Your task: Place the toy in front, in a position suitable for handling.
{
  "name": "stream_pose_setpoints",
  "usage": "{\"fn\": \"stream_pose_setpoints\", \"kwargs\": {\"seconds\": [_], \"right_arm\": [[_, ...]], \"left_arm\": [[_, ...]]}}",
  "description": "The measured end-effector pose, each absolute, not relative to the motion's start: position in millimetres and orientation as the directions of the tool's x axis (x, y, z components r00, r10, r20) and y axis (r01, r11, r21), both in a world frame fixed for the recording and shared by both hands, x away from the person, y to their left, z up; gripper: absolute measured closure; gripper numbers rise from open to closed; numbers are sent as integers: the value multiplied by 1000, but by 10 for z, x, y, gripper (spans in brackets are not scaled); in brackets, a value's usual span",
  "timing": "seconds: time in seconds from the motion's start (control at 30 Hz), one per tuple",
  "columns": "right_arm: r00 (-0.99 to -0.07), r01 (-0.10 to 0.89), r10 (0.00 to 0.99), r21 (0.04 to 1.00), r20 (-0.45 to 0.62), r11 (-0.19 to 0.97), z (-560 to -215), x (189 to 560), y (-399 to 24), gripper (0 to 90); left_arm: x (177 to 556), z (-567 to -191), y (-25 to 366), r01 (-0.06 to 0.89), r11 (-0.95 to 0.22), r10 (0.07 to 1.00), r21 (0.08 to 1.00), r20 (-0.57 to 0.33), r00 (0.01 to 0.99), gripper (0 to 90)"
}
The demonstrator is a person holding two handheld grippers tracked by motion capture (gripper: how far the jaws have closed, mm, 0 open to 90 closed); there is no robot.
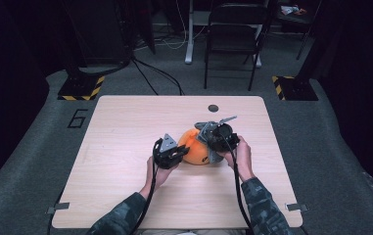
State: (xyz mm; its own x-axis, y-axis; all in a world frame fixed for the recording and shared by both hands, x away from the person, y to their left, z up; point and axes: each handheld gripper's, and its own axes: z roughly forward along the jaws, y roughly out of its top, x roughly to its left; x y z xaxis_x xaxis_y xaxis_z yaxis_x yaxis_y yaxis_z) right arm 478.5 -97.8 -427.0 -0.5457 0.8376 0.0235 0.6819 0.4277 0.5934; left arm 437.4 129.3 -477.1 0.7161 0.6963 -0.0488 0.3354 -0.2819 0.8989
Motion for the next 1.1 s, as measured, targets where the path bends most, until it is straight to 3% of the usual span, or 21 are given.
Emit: {"fn": "stream_pose_setpoints", "kwargs": {"seconds": [0.5,0.63,0.77,0.87,0.97,1.1], "right_arm": [[-467,799,884,422,-11,427,-4703,4981,-1141,732],[-448,782,892,460,-54,421,-4565,4961,-1187,734],[-446,724,894,570,-42,388,-4251,4855,-1174,734],[-495,646,869,662,-15,380,-4069,4743,-1064,733],[-553,602,833,688,-6,405,-4059,4680,-905,734],[-551,621,834,675,13,399,-4230,4714,-827,747]], "left_arm": [[4381,-4772,1306,331,-276,701,902,-47,712,804],[4381,-4772,1308,330,-276,701,903,-46,712,804],[4374,-4769,1299,327,-277,698,903,-45,715,801],[4368,-4765,1292,325,-281,695,903,-42,718,799],[4362,-4767,1284,322,-277,699,905,-40,714,797],[4383,-4779,1303,331,-273,698,904,-51,715,783]]}}
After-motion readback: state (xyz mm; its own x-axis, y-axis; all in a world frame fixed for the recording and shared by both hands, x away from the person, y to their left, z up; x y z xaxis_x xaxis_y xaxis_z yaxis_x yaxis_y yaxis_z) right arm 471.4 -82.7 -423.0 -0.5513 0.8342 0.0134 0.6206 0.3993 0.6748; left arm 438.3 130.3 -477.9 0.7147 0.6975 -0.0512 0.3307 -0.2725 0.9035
